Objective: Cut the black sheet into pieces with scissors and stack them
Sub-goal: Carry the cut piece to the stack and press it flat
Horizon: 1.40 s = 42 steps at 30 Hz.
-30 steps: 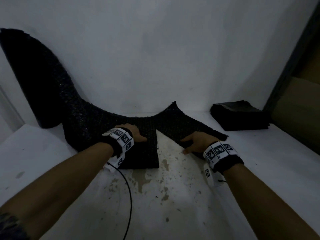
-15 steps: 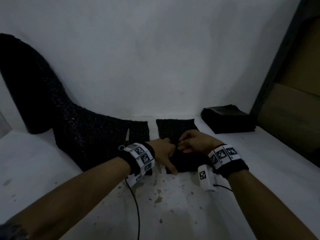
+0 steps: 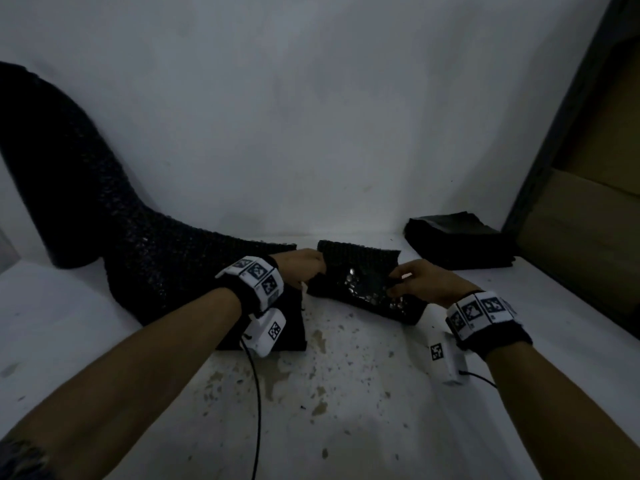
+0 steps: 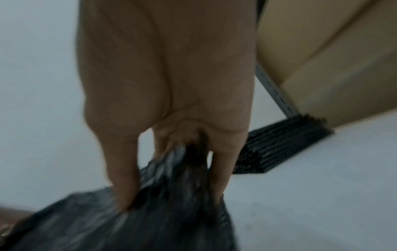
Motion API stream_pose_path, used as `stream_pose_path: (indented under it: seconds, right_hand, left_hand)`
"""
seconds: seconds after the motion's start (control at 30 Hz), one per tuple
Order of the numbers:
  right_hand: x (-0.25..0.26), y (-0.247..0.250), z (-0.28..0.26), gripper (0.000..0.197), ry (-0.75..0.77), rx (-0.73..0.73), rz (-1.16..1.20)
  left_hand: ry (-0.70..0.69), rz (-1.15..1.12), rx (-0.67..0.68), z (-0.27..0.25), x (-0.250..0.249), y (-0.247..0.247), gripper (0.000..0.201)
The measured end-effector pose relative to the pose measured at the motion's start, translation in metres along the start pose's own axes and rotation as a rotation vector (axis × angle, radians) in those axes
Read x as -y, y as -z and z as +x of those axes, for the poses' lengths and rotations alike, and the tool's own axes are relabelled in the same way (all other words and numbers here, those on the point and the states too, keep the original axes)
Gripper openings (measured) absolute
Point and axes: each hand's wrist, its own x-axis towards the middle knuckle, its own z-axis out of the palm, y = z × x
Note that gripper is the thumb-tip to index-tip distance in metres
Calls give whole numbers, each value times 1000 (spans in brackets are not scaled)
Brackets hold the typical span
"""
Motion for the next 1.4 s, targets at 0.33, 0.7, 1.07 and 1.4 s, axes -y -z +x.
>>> stream_pose_path:
  seconds: [0.33,0.7,1.07,1.4]
  right_hand:
    - [6,-7,-7,36,-9,4,942]
    - [-46,-30,29,61,-369,72,247]
    - [-23,-17,9,20,-341,13,118]
    - [-36,-16,22,36,-376,-8,-48]
  left_hand:
    - [-4,-253,6,14,37,0,14]
    - [101,-122,18,28,33,1,40]
    - [47,-202,11,36,20,-4,25]
    - [163,-134,136,47,17,-10,60]
